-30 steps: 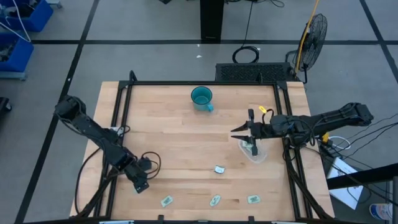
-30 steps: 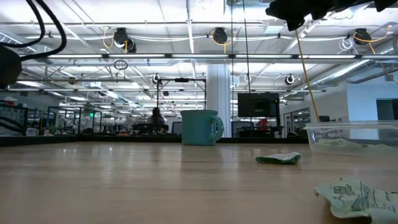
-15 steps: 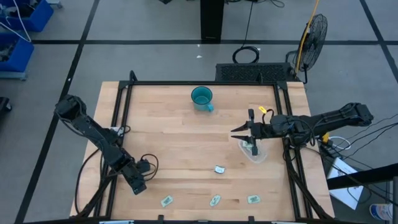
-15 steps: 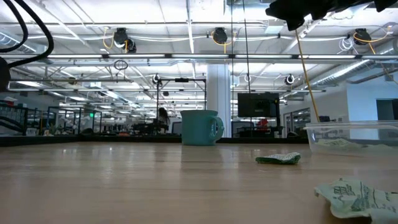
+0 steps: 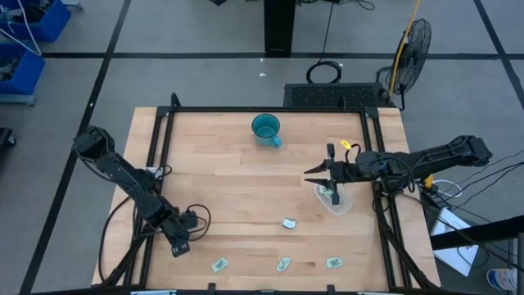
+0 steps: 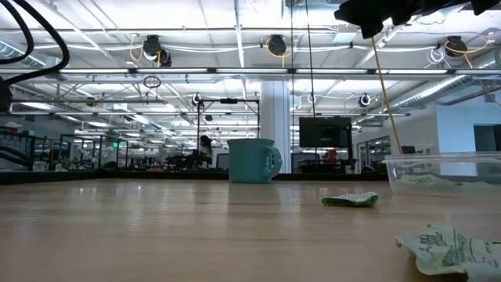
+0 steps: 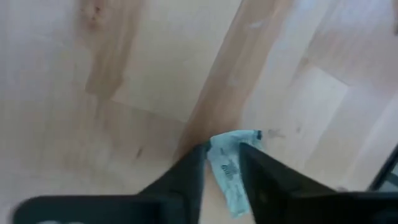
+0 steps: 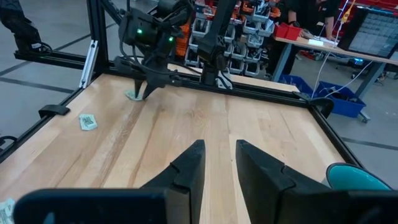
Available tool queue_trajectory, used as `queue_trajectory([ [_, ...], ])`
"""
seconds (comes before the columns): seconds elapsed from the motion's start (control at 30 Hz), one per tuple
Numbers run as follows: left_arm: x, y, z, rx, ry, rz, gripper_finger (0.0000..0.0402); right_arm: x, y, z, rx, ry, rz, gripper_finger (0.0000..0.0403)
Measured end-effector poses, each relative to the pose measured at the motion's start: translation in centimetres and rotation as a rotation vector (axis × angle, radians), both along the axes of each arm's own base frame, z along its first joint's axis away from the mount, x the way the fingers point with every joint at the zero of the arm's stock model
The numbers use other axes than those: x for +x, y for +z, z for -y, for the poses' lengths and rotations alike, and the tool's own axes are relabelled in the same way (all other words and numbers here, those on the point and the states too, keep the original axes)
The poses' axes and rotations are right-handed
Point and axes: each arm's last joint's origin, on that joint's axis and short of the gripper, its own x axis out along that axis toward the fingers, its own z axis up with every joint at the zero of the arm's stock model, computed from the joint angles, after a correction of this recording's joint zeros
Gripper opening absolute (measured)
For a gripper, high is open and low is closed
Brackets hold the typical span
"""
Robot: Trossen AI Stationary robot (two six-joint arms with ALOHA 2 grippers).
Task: Pick and place Stevia / Truvia into bins
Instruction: Put the white stevia packet into the transparent container
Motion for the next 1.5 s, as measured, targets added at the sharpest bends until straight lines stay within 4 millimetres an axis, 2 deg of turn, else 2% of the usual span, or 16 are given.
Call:
queue_trajectory([
  [0.13, 0.0, -0.1, -0.1, 0.009, -0.015, 0.004, 0.0021, 0.0, 0.0, 0.0, 0.0, 0.0, 0.0, 0.0084],
  [0.17, 0.0, -0.1, 0.0, 0.005, -0.017, 0.009, 0.0012, 0.0, 0.0, 0.0, 0.0, 0.0, 0.0, 0.0084],
  [0.37, 0.9, 1.4, -0.1, 0.014, -0.067, 0.077, 0.0004, 0.0, 0.0, 0.0, -0.001, 0.0, 0.001, 0.0084],
  [0.53, 4.0, 4.1, -1.0, 0.142, -0.088, 0.28, 0.0003, 0.1, 0.1, 0.0, -0.001, 0.0, 0.01, 0.0084],
  [0.67, 7.1, 6.2, -3.1, 0.314, -0.144, 0.451, 0.0002, 0.6, -0.1, -0.1, -0.001, -0.002, 0.02, 0.0084],
  [0.8, 10.4, 8.5, -6.4, 0.522, -0.228, 0.616, 0.0003, 1.1, 0.1, -0.1, 0.018, -0.033, 0.065, 0.0084],
  [1.03, 16.5, 12.5, -11.8, 0.704, -0.366, 1.033, 0.0003, 0.4, 0.5, 0.0, 0.149, -0.051, 0.065, 0.0084],
  [1.13, 18.9, 12.2, -13.5, 0.701, -0.43, 1.139, 0.0002, 0.1, 0.6, 0.0, 0.159, -0.053, 0.062, 0.0084],
  [1.23, 21.9, 10.6, -14.6, 0.662, -0.444, 1.176, 0.0004, -0.1, 0.9, 0.1, 0.118, -0.046, 0.082, 0.0084],
  [1.37, 26.4, 8.2, -15.4, 0.694, -0.434, 1.187, 0.0003, -0.2, 0.8, 0.3, 0.019, -0.105, 0.079, 0.0084],
  [1.5, 31.2, 7.7, -15.7, 0.702, -0.401, 1.257, 0.0006, -0.2, 0.6, 0.6, -0.006, -0.2, 0.053, 0.0084],
])
